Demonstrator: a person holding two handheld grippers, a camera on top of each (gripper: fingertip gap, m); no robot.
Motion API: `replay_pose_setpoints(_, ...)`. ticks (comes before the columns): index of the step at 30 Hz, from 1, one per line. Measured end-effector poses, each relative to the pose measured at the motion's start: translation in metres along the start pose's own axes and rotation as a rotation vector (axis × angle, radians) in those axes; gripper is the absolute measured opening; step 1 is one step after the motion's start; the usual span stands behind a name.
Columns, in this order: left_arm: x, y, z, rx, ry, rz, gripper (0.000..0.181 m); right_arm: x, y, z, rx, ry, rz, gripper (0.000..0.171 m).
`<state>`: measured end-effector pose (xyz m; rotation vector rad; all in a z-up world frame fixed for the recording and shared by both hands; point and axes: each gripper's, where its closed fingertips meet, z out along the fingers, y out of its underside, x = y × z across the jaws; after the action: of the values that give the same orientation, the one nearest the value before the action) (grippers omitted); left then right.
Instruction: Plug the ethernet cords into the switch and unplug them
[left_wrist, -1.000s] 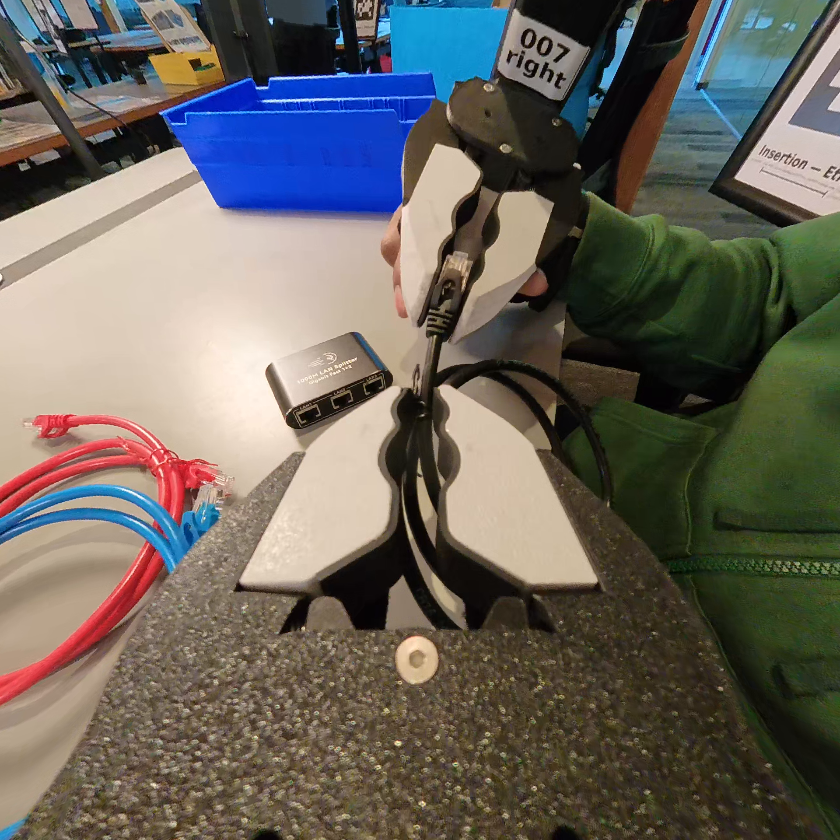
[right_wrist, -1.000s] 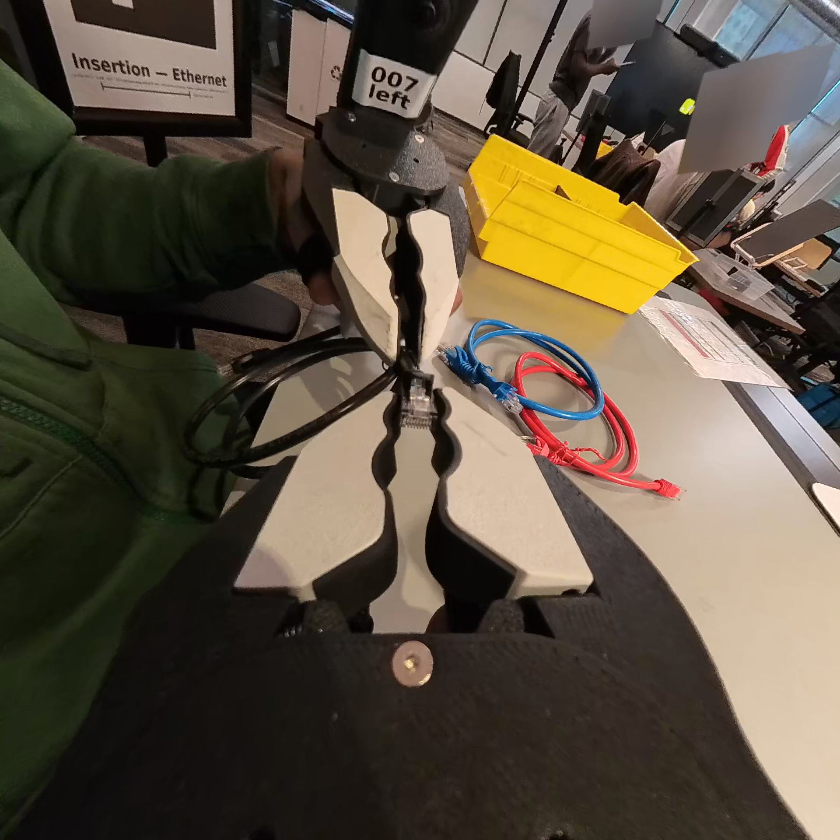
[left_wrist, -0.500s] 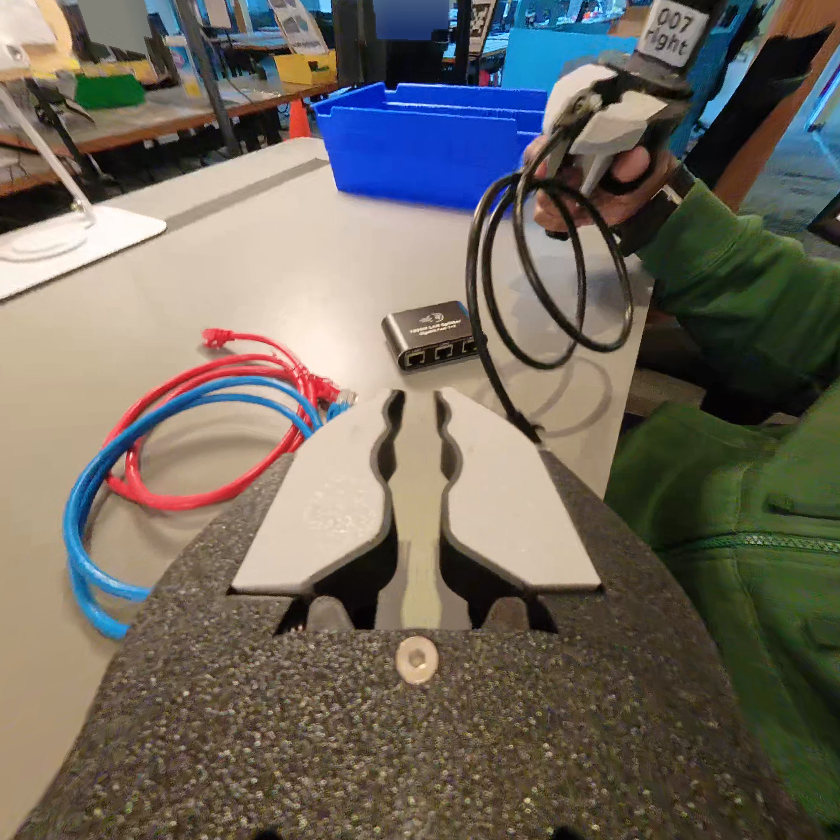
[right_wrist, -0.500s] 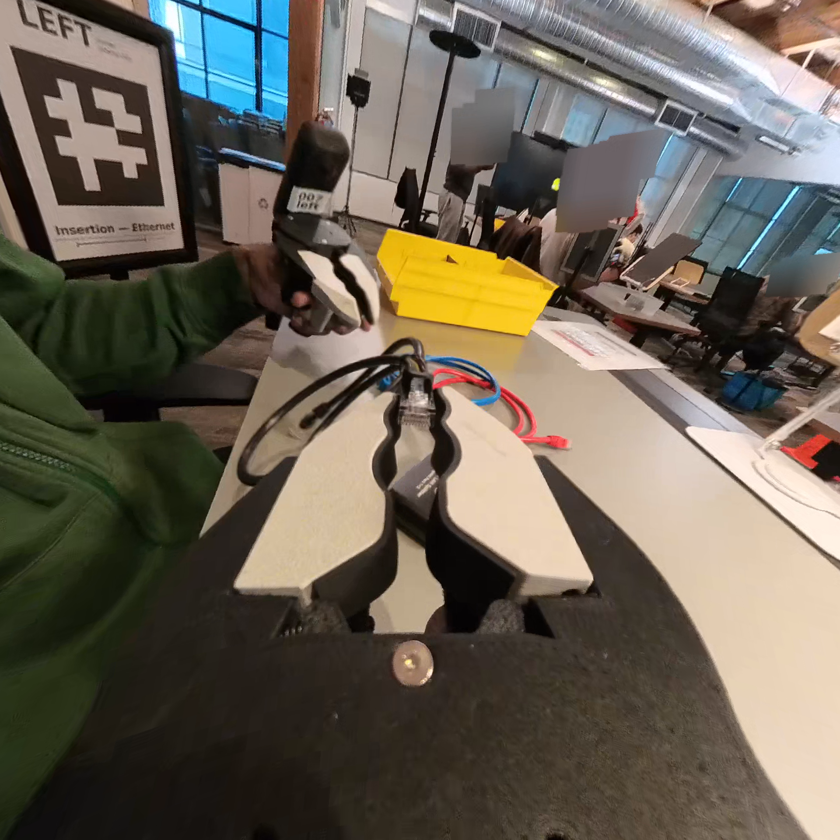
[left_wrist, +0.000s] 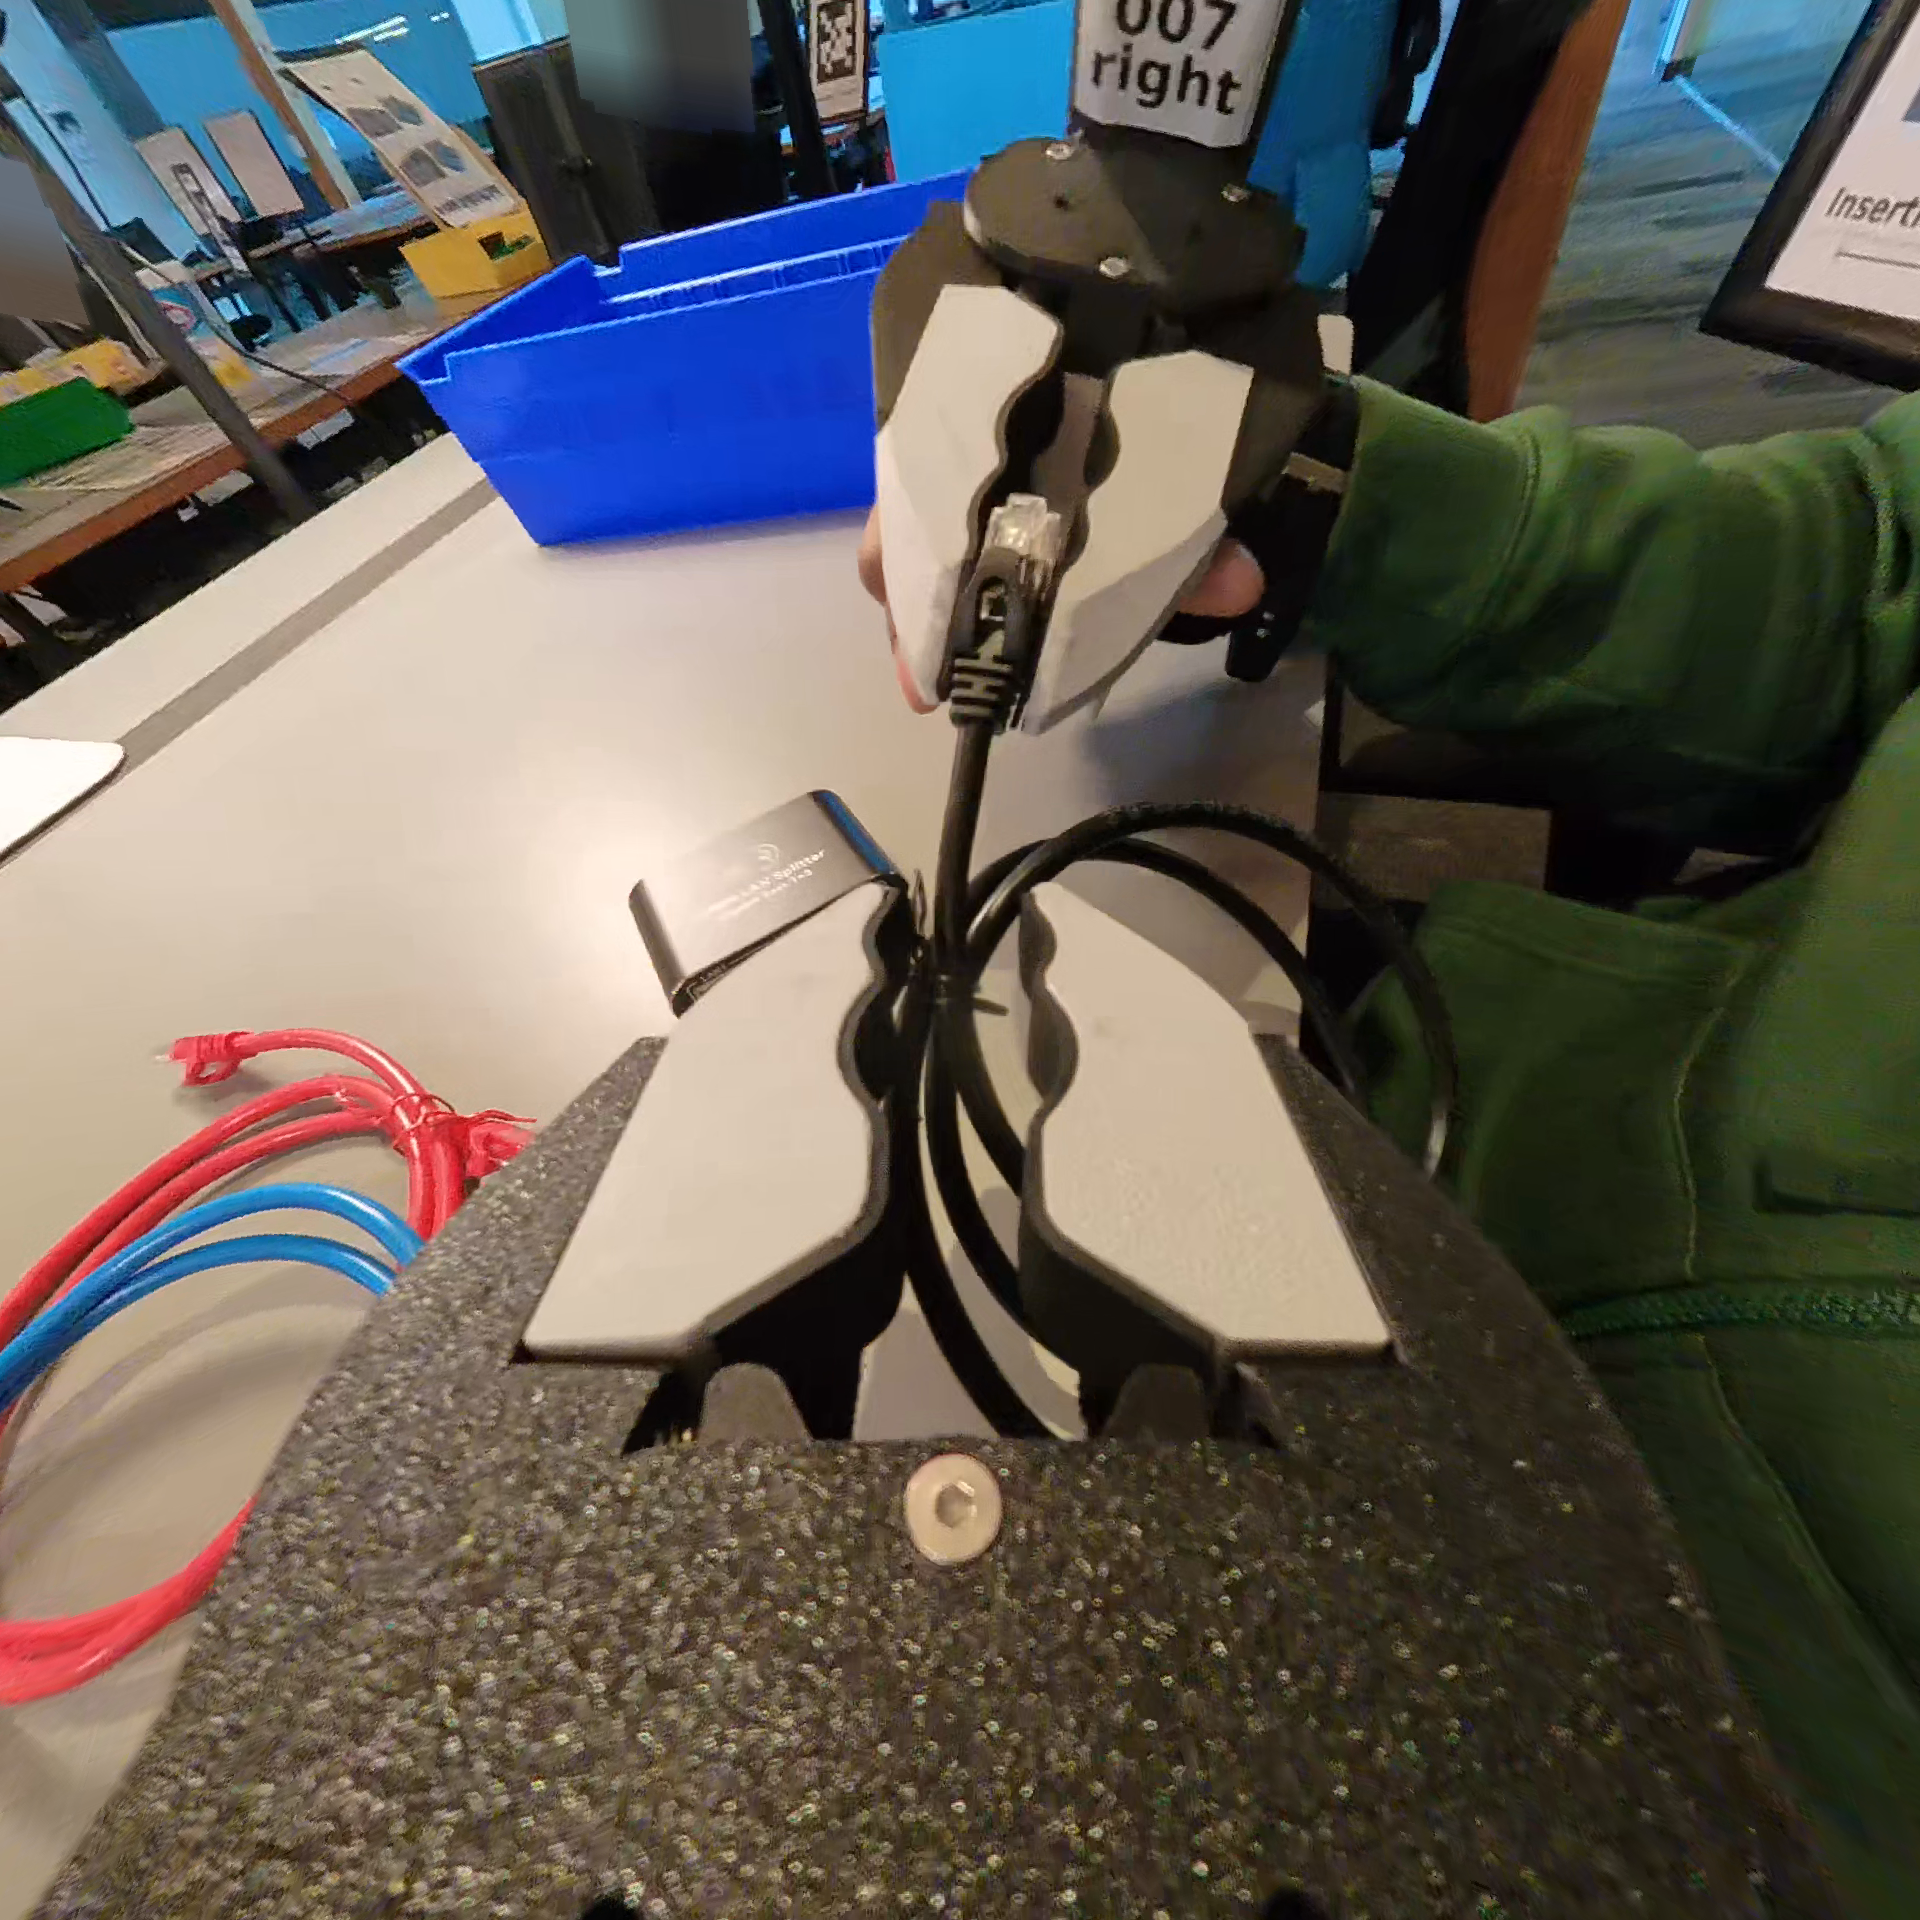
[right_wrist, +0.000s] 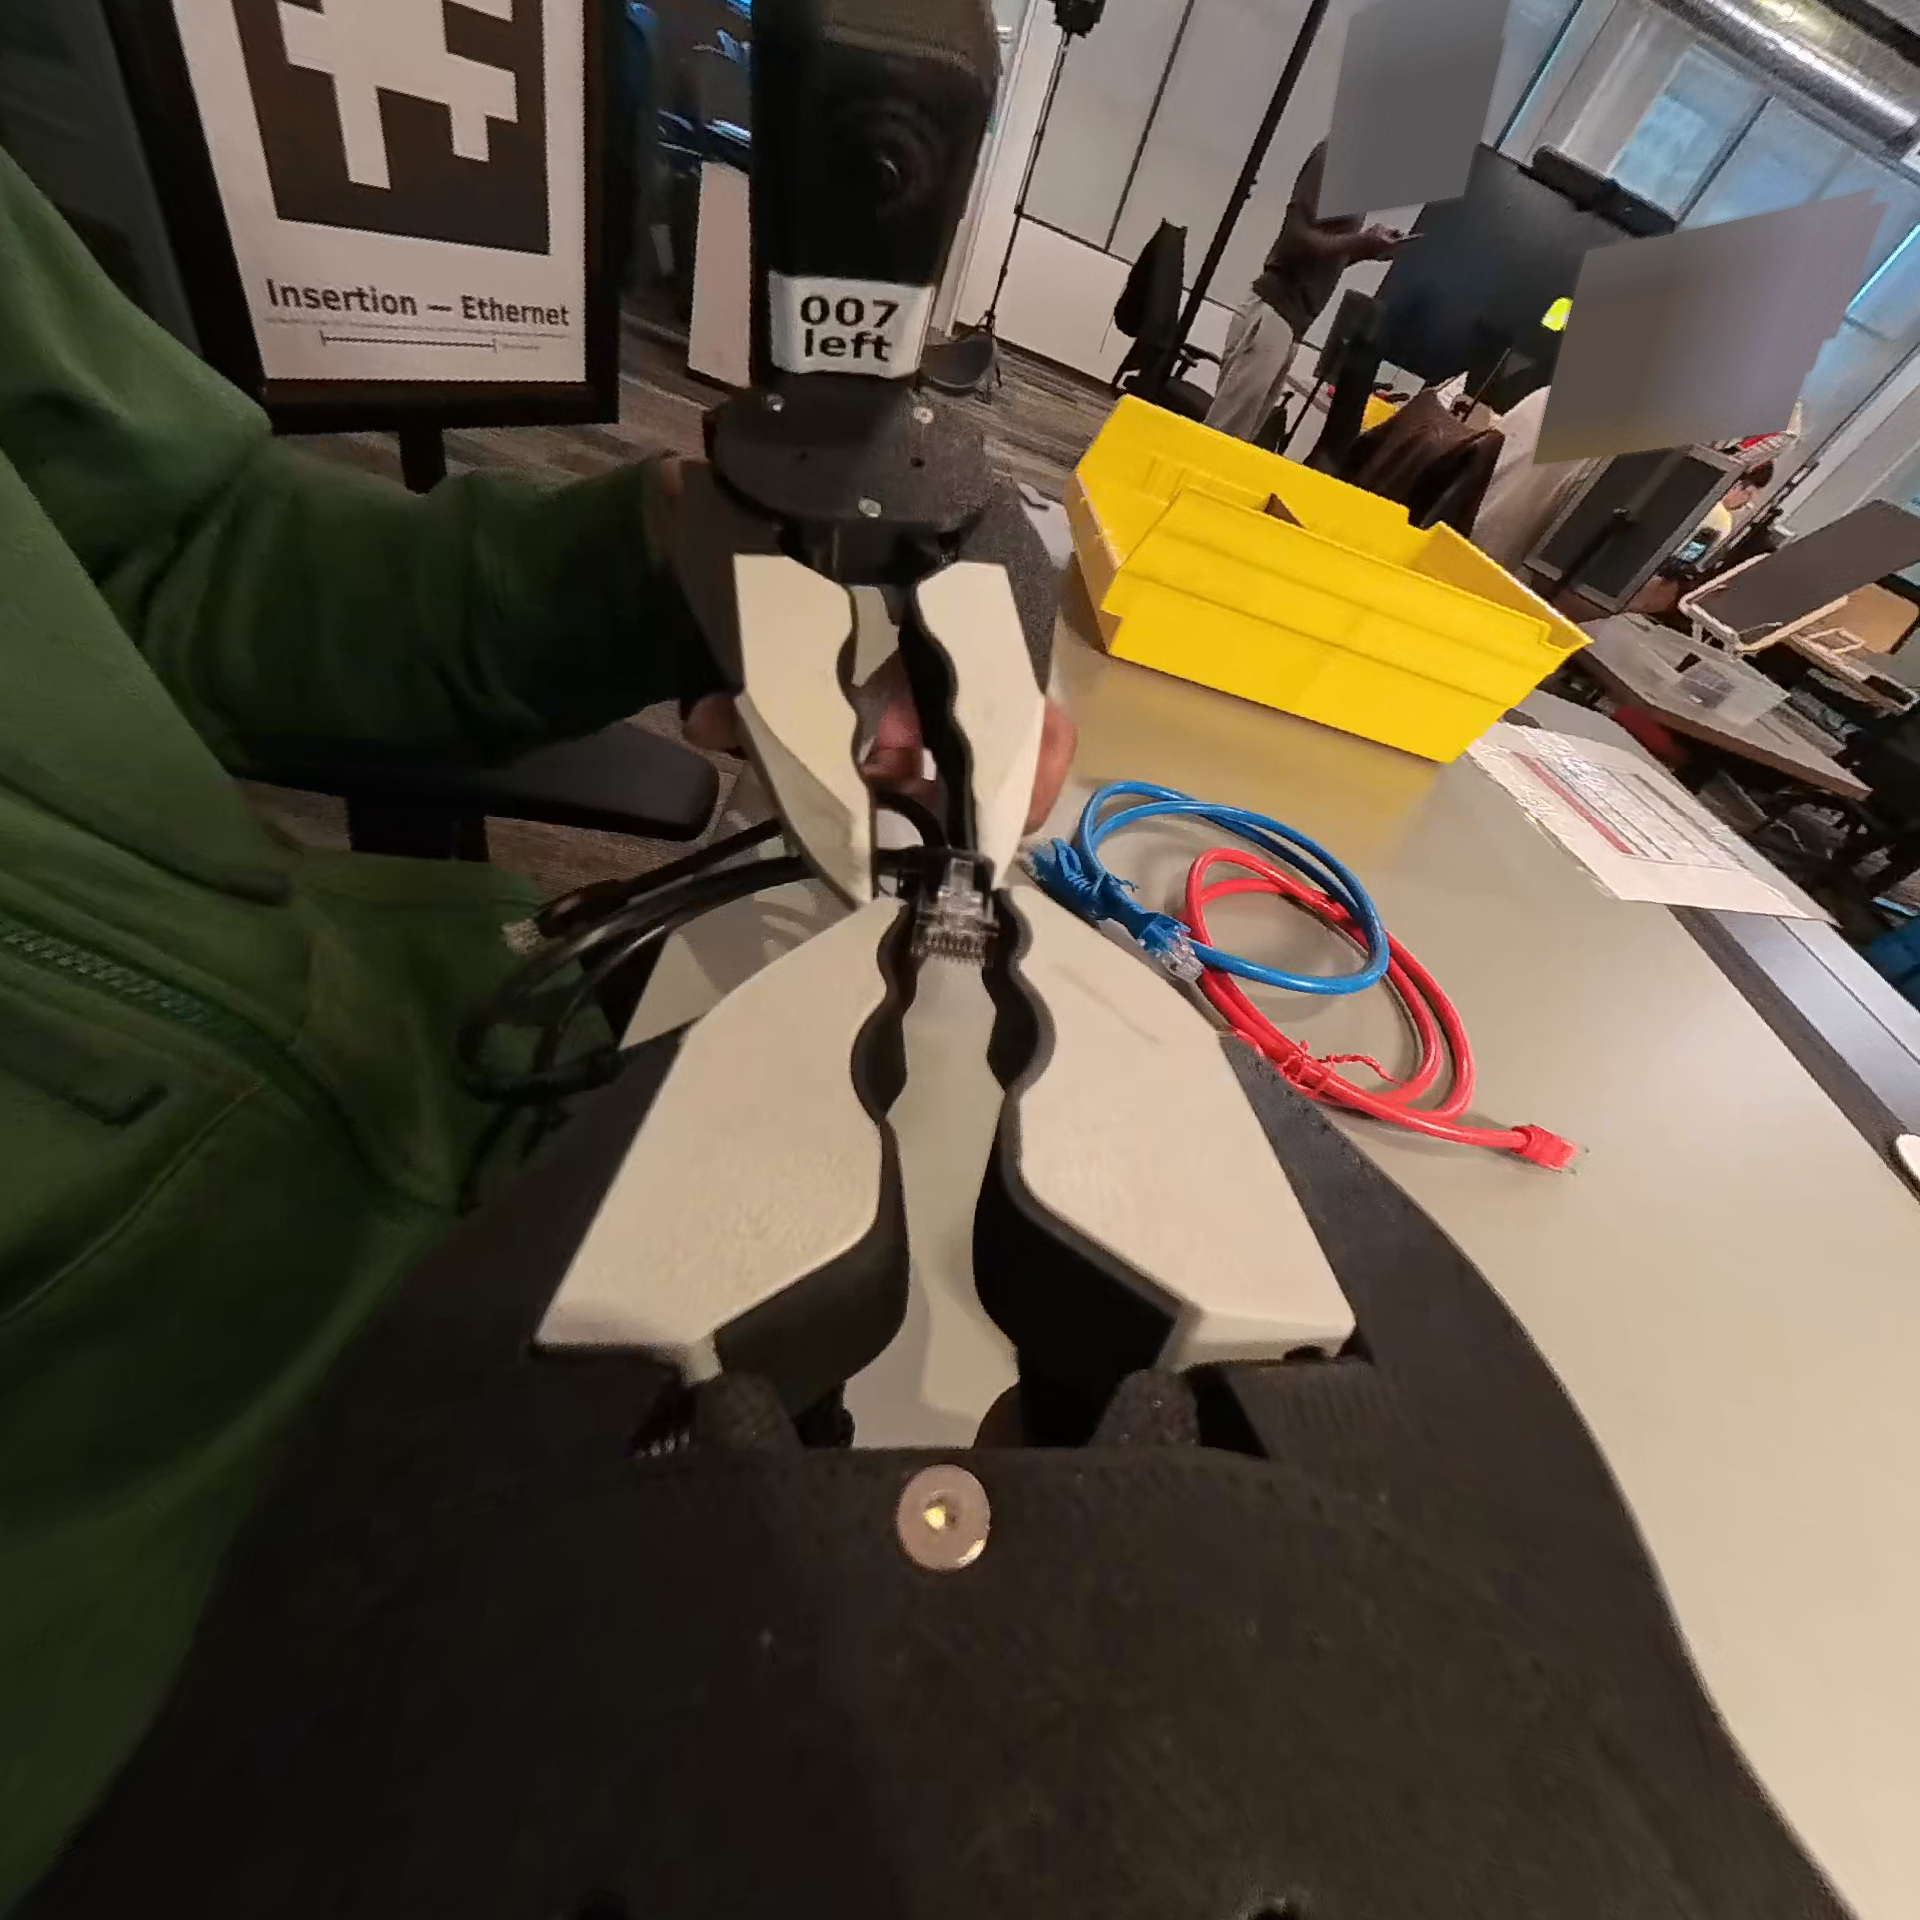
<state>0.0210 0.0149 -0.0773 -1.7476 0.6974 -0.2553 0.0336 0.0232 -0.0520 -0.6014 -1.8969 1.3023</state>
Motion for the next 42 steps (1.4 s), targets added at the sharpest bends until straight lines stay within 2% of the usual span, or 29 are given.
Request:
replay_pose_setpoints(4, -0.007, -0.001, -0.006, 0.015, -0.004, -0.043, 0.01, 0.007, 0.001, -0.005, 0.003, 0.028, 0.001, 0.013)
replay_pose_setpoints(10, -0.012, 0.007, -0.007, -0.049, -0.03, -0.038, 0.009, 0.012, 0.01, -0.002, -0.078, 0.069, -0.042, 0.013)
replay_pose_setpoints(23, -0.013, 0.016, -0.019, -0.069, 0.001, -0.069, 0.008, 0.014, 0.022, -0.008, -0.139, 0.065, -0.021, 0.013)
replay_pose_setpoints(25, -0.038, 0.053, -0.034, -0.27, -0.129, -0.042, 0.006, 0.035, 0.017, -0.03, -0.09, 0.167, 0.018, 0.013)
replay_pose_setpoints(26, -0.045, 0.066, -0.043, -0.317, -0.151, -0.039, 0.005, 0.042, 0.013, -0.047, -0.044, 0.192, 0.048, 0.012)
replay_pose_setpoints(28, -0.038, 0.047, -0.05, -0.148, -0.06, -0.141, 0.002, 0.042, 0.006, -0.072, 0.018, 0.199, 0.042, 0.012)
replay_pose_setpoints(30, -0.043, 0.023, -0.053, -0.016, -0.066, -0.18, 0.0, 0.039, 0.005, -0.076, 0.018, 0.198, 0.036, 0.012)
replay_pose_setpoints(31, -0.043, 0.018, -0.052, -0.006, -0.074, -0.17, 0.002, 0.038, 0.006, -0.073, 0.011, 0.195, 0.035, 0.012)
replay_pose_setpoints(36, -0.028, 0.007, -0.038, -0.04, -0.113, 0.001, 0.031, 0.02, 0.01, -0.039, -0.021, 0.085, 0.023, 0.012)
replay_pose_setpoints(40, -0.005, -0.02, -0.022, 0.044, -0.068, 0.081, 0.036, -0.006, 0.01, -0.007, -0.052, -0.034, -0.01, 0.013)
replay_pose_setpoints(42, 0.005, -0.022, -0.013, 0.059, -0.02, 0.082, 0.036, -0.014, 0.011, 0.006, -0.062, -0.067, -0.028, 0.013)
